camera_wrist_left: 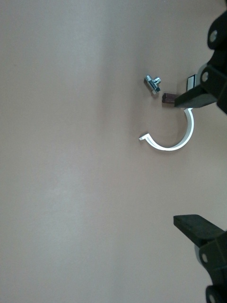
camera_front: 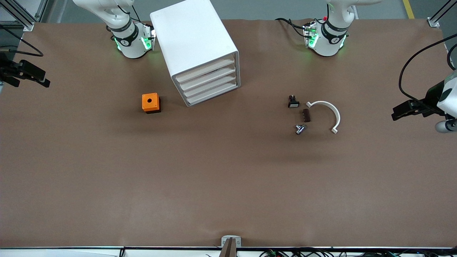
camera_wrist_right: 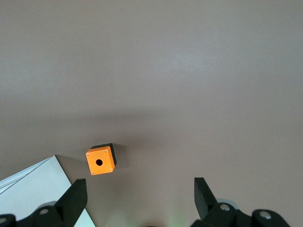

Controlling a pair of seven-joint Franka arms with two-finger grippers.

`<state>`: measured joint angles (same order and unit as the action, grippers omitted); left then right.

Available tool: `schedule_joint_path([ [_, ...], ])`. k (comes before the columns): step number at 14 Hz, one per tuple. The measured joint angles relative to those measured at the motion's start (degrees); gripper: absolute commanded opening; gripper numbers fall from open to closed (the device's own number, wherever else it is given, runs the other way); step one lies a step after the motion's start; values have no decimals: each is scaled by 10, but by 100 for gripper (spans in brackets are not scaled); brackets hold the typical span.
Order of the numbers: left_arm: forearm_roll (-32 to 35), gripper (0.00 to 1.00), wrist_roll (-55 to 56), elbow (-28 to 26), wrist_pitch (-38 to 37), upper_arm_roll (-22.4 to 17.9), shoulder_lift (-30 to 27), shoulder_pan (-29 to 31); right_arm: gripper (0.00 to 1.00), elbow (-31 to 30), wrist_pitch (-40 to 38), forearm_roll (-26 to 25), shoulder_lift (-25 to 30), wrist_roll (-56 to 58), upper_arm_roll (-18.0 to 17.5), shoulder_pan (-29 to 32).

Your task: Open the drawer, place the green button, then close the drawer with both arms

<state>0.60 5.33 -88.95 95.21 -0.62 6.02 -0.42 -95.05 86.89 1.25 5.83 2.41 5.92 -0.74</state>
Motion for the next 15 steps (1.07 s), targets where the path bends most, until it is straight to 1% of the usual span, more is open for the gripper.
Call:
schedule_joint_path([
  [4, -9, 99, 0, 16, 0, 0, -19, 6, 100, 0, 0, 0, 0, 0, 0, 0],
  [7, -14, 99, 0, 19, 0, 1, -30, 9, 100, 0, -5, 0, 0, 0, 0, 0],
  [15, -15, 99, 0, 19, 0, 5, -30, 5, 100, 0, -8, 0, 0, 0, 0, 0],
])
